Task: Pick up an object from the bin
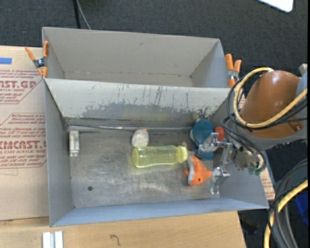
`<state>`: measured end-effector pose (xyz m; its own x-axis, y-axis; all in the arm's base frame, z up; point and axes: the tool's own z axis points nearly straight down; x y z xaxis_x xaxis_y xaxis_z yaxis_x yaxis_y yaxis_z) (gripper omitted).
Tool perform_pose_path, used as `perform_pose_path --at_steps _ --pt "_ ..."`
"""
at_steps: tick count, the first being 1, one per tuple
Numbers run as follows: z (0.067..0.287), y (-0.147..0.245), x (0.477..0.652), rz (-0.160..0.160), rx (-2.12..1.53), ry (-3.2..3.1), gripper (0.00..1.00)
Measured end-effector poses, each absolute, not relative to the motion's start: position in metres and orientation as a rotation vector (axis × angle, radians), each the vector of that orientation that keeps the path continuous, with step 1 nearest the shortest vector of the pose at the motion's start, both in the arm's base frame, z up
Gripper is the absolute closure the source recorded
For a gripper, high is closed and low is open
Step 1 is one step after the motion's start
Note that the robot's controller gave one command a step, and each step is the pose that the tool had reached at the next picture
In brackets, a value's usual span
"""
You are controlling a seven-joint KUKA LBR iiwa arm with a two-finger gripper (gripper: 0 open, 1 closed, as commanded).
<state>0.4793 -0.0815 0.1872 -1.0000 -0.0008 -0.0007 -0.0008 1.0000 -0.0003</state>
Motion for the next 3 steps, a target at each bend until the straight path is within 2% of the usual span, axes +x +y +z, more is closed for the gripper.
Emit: perform_pose_path --at_steps 1,2,3 --pt "0.115 -0.102 0.487 -0.002 -0.034 3.136 0.00" --pt "0.112 -0.107 0.486 0.001 -0.071 3.143 0.00" --pt "0.129 -0.110 0.496 0.001 0.046 3.139 0.00"
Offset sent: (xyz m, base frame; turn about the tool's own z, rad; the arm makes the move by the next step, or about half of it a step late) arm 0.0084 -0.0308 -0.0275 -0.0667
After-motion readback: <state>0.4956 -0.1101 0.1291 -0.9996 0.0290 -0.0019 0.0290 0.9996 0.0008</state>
